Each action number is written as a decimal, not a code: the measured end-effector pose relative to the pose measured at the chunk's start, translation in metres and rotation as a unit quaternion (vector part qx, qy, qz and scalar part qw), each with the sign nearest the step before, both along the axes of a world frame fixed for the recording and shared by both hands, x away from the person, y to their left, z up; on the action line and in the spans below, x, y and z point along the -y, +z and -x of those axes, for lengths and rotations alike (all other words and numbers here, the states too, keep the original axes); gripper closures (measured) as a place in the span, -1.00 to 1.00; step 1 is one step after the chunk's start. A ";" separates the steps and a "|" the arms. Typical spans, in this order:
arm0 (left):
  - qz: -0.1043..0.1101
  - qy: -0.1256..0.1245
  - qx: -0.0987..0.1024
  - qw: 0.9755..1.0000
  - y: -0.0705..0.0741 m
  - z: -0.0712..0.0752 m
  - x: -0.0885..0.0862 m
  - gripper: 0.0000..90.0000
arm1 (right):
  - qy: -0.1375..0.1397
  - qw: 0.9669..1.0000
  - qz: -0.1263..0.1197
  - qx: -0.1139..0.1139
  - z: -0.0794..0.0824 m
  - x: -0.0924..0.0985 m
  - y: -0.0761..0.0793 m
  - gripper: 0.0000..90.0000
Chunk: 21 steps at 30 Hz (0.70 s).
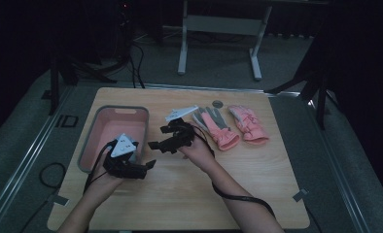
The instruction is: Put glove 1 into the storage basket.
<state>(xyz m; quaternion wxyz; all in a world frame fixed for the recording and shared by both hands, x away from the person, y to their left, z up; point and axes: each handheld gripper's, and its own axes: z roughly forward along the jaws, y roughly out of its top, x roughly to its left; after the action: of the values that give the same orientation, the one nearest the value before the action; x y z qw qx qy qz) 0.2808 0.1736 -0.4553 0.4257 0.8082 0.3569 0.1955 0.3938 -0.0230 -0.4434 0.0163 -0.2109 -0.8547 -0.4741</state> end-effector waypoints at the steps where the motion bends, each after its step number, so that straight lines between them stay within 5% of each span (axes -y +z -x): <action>1: 0.000 0.000 0.000 1.000 0.000 0.000 0.000 -0.70 | -0.001 1.000 0.002 -0.001 0.000 0.004 0.000 -0.64; 13: 0.014 -0.034 0.001 0.999 -0.004 0.012 0.041 -0.70 | -0.012 1.000 0.010 0.002 0.010 0.055 -0.009 -0.67; 18: 0.038 -0.061 0.002 0.997 -0.017 0.020 0.063 -0.70 | -0.036 0.999 -0.003 -0.017 0.007 0.092 -0.017 -0.69; 21: 0.045 -0.066 0.001 0.997 -0.023 0.022 0.070 -0.70 | -0.039 0.999 -0.005 -0.023 0.005 0.099 -0.018 -0.69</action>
<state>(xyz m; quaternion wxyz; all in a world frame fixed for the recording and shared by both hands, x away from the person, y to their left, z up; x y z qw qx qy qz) 0.2587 0.1040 -0.4782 0.4743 0.8098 0.3105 0.1512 0.3887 -0.1220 -0.4612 0.0188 -0.2551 -0.8430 -0.4731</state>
